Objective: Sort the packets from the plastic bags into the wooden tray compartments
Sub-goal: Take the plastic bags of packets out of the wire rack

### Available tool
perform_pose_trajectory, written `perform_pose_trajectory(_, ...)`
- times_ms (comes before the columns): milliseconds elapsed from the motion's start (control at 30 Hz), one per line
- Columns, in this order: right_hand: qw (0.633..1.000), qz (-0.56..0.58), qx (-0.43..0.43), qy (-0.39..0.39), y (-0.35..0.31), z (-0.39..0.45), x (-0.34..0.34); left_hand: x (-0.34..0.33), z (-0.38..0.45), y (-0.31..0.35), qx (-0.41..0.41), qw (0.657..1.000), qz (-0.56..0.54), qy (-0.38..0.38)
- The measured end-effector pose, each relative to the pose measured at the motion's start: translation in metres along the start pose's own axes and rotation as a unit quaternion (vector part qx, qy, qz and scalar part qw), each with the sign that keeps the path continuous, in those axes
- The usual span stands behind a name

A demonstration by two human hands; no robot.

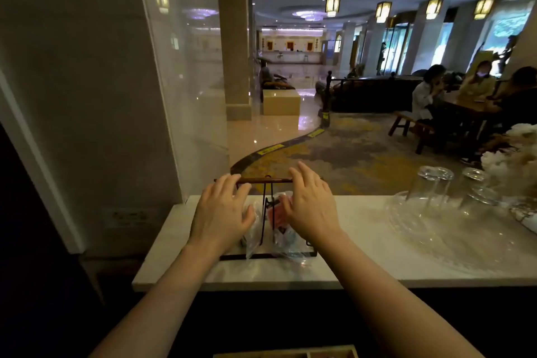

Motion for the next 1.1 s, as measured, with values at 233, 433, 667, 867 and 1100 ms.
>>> perform_pose_trajectory(233,1.0,0.0,0.004,-0.008,0.008,-0.008,-0.034,-0.037,-0.022,0.008,0.01,0.999,0.003,0.037)
perform_pose_trajectory(433,0.997,-0.075,0.023,-0.023,0.009,-0.025,-0.054,-0.061,-0.029,0.015,0.031,0.999,0.0,0.011)
perform_pose_trajectory(667,0.981,-0.171,0.069,-0.065,-0.004,-0.022,-0.077,-0.099,-0.037,0.009,0.101,0.988,-0.067,-0.097)
perform_pose_trajectory(867,0.958,-0.253,0.078,-0.109,-0.011,-0.016,-0.083,-0.102,-0.034,0.009,0.121,0.983,-0.077,-0.115)
perform_pose_trajectory(1100,0.972,-0.187,0.114,-0.091,-0.01,-0.013,-0.079,-0.09,-0.027,0.009,0.097,0.986,-0.102,-0.089)
Point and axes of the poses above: each hand's wrist, its own z-axis towards the middle knuckle, its own x-axis out of the back of the hand, y = z × x, the point moved 6 cm from there along z, towards the middle knuckle, and after that the axes turned 10 degrees about -y, right-handed, at the moved point
